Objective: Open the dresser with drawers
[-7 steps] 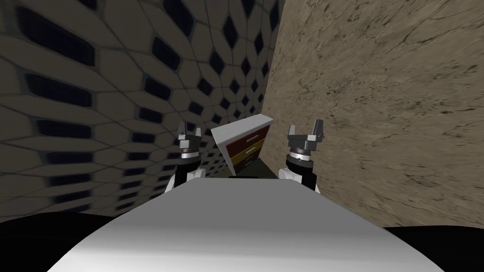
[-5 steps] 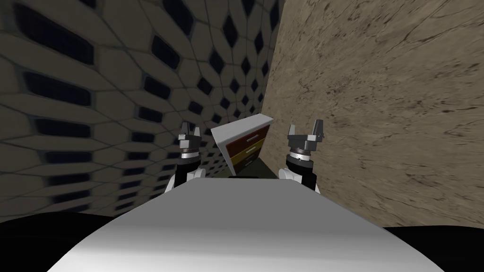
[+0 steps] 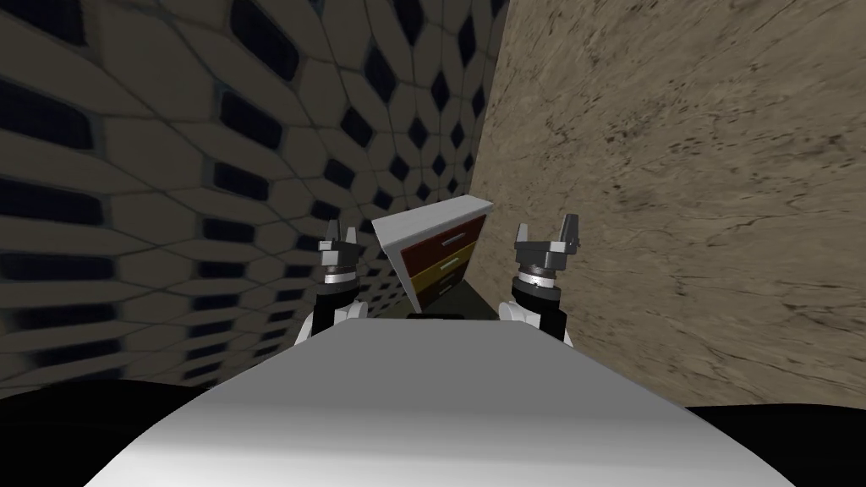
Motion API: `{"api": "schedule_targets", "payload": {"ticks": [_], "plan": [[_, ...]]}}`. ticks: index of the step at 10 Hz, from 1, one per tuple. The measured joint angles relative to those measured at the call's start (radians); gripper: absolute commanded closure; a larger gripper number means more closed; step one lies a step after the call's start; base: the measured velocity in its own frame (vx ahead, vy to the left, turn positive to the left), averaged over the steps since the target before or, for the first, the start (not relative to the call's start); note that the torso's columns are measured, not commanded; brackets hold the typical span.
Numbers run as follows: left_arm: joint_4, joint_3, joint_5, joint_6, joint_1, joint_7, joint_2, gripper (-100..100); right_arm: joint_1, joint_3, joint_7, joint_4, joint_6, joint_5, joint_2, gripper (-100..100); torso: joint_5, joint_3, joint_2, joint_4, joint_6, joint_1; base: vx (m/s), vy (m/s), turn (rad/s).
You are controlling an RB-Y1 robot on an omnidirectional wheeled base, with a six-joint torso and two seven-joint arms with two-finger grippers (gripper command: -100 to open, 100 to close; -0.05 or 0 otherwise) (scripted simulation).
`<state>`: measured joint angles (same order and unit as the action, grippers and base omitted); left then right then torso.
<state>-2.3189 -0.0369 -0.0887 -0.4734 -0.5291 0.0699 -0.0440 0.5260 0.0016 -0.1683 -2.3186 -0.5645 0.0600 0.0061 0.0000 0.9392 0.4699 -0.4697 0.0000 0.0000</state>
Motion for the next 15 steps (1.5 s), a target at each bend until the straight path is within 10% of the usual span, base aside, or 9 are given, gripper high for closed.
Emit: {"api": "schedule_targets", "payload": {"ticks": [2, 3, 15], "plan": [[0.000, 0.000, 0.000, 0.000, 0.000, 0.000, 0.000, 0, 0.000, 0.000, 0.000, 0.000, 0.000, 0.000, 0.000, 0, 0.000, 0.295, 0.148, -0.148, 0.000, 0.000, 0.000, 0.000, 0.000], [0.000, 0.000, 0.000, 0.000, 0.000, 0.000, 0.000, 0, 0.000, 0.000, 0.000, 0.000, 0.000, 0.000, 0.000, -100, 0.000, 0.443, 0.221, -0.221, 0.000, 0.000, 0.005, 0.006, 0.002], [0.000, 0.000, 0.000, 0.000, 0.000, 0.000, 0.000, 0, -0.043, -0.065, 0.267, 0.076, -0.010, -0.233, -0.207, -100, 0.000, 0.537, 0.268, -0.268, 0.000, 0.000, -0.002, 0.031, -0.007]]}}
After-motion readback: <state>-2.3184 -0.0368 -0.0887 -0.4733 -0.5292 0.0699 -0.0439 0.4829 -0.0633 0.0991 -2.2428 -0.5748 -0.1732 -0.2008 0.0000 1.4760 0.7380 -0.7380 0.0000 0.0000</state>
